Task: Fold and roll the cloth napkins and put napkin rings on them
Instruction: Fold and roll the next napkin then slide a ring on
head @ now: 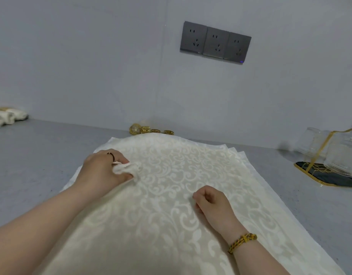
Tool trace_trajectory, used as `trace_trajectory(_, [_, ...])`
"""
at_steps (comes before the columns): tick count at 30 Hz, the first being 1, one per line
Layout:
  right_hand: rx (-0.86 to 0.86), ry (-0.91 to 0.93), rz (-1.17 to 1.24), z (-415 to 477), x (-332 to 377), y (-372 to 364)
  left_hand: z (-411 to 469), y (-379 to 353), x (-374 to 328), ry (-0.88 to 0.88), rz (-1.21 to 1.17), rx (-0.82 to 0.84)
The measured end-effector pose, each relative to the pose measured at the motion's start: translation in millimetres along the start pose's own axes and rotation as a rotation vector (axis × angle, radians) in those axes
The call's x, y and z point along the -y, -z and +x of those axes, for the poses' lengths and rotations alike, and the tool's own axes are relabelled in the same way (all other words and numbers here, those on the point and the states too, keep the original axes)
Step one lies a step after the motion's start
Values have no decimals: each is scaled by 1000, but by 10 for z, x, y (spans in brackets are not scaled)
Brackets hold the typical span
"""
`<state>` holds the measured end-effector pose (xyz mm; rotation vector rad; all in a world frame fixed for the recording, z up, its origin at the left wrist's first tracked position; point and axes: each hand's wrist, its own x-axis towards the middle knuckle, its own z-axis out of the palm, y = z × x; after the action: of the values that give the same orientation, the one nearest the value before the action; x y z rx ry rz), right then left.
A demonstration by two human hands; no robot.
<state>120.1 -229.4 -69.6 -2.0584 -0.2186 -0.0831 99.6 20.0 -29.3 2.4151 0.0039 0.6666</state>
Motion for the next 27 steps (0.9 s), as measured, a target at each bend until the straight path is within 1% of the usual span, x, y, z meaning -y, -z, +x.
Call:
trace_trajectory(4, [-77,4,-98,99,40,-88,116,-55,461,145,-54,-100])
trace_trajectory(8, [-31,61,-271,399,242,-171,148,-137,634,188,-124,-147])
trace_trajectory(12, [17,172,-396,1079,496,-538,181,-184,709,214,-122,-182])
trace_trajectory(14, [36,271,-492,1490,633,-835,200,-184,760,222,-145,-213])
trace_trajectory(16, [31,361,-588,1870,744,-1091,224,-179,767,240,-169,-234])
trace_trajectory(18, [19,410,-681,2216,802,-1314,241,-168,766,262,-198,-248])
trace_trajectory(19, [2,402,-722,2365,810,-1390,246,-157,759,283,-210,-253])
trace_trajectory(21, [-33,306,-742,2648,792,-1535,259,-151,799,333,-215,-252])
trace_trajectory(25, [-97,16,-639,2967,810,-1667,241,-110,817,349,-212,-233])
trace_trajectory(27, [-98,-60,-607,3047,847,-1683,249,-126,840,342,-227,-234])
